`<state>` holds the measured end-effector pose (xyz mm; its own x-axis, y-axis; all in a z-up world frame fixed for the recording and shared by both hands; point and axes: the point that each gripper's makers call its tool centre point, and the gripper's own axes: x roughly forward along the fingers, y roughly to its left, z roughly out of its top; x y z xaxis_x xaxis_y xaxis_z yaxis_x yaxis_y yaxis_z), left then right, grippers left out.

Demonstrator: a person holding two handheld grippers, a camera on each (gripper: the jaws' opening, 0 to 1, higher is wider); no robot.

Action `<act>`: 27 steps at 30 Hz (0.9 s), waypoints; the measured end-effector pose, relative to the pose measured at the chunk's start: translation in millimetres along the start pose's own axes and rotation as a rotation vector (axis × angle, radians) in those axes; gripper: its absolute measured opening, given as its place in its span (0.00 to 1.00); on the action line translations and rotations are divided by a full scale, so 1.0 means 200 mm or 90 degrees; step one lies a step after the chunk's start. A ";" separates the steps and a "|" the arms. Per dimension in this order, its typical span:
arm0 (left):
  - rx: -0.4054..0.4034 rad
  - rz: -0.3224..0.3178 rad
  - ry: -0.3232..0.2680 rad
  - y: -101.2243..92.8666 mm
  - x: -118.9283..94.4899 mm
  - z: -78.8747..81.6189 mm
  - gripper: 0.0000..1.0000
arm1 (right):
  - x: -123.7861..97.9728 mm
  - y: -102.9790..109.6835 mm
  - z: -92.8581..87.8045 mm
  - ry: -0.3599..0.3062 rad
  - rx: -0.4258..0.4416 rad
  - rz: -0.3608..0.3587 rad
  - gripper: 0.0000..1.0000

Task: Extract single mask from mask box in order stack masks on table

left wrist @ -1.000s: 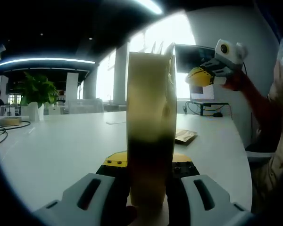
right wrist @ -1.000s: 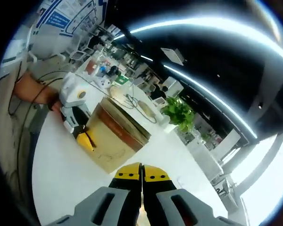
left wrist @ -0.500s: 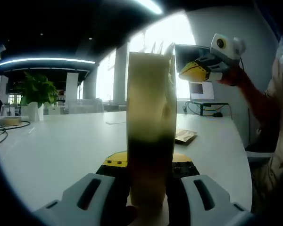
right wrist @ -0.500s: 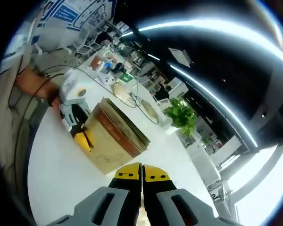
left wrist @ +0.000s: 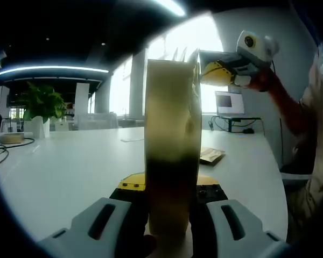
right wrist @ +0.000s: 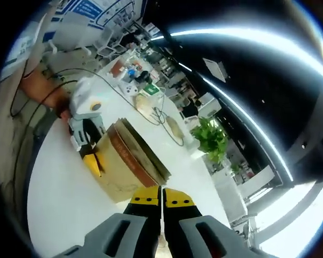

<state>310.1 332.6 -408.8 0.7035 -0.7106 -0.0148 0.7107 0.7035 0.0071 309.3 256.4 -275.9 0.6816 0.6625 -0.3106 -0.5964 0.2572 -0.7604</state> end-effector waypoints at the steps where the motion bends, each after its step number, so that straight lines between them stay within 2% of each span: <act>1: 0.000 0.000 0.000 0.00 0.00 0.00 0.19 | 0.00 0.00 0.01 -0.002 -0.002 0.003 0.00; 10: 0.000 0.000 0.000 0.00 0.00 0.00 0.19 | 0.04 0.01 0.05 -0.002 -0.031 0.021 0.00; 27: -0.001 -0.001 0.000 0.00 0.00 0.00 0.19 | 0.11 0.05 0.03 0.022 -0.073 0.059 0.00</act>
<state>310.3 332.6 -408.7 0.7025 -0.7115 -0.0147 0.7116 0.7026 0.0049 315.5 278.2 -287.0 0.6417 0.6540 -0.4006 -0.6062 0.1127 -0.7873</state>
